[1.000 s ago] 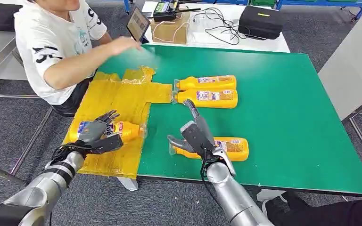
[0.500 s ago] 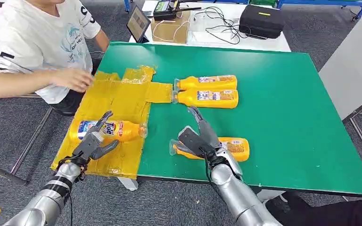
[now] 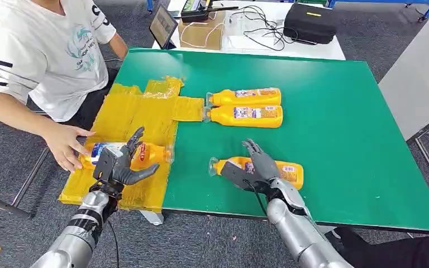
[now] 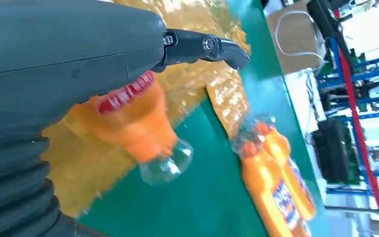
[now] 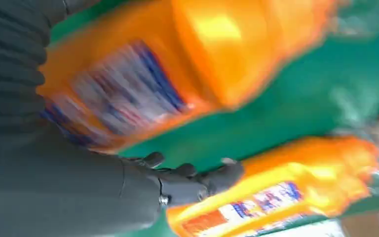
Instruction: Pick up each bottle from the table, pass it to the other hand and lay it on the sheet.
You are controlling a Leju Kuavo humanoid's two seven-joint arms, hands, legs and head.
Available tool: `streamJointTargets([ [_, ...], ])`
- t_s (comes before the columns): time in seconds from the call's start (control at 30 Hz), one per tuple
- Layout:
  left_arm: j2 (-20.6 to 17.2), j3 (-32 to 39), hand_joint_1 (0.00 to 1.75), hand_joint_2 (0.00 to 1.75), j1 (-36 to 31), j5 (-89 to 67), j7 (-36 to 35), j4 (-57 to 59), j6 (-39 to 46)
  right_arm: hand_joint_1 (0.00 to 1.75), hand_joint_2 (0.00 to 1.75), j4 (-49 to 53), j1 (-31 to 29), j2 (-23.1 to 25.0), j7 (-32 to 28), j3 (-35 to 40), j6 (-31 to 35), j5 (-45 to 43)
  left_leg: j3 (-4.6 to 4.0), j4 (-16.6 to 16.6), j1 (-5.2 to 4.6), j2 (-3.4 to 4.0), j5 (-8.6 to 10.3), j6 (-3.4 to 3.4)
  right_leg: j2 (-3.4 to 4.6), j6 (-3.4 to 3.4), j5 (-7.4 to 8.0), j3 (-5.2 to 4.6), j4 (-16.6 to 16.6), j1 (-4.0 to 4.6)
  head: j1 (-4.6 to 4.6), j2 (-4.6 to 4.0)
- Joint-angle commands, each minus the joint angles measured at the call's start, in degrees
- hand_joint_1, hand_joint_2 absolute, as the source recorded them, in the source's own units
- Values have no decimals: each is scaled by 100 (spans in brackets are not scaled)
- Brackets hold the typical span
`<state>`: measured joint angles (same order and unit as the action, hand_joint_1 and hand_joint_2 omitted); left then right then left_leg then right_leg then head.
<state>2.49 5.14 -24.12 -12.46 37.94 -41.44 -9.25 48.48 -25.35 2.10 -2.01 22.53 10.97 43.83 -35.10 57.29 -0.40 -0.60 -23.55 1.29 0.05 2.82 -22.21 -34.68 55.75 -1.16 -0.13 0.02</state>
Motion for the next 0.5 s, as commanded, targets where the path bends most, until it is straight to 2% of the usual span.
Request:
streamJointTargets([
  [0.03,371,137,0,175,-42,255,-141,-312,-287,0,175,-196,-2,-499,233,1,-273,340,4,2,10,-12,-6,-7,-16,-10,-8,12,-5,11,-2,-2],
  [0.5,342,69,0,175,-23,313,-173,-405,-325,0,175,6,-71,-839,460,69,-559,671,4,4,8,-7,-6,-7,-12,-9,-7,9,-2,9,-2,-2],
])
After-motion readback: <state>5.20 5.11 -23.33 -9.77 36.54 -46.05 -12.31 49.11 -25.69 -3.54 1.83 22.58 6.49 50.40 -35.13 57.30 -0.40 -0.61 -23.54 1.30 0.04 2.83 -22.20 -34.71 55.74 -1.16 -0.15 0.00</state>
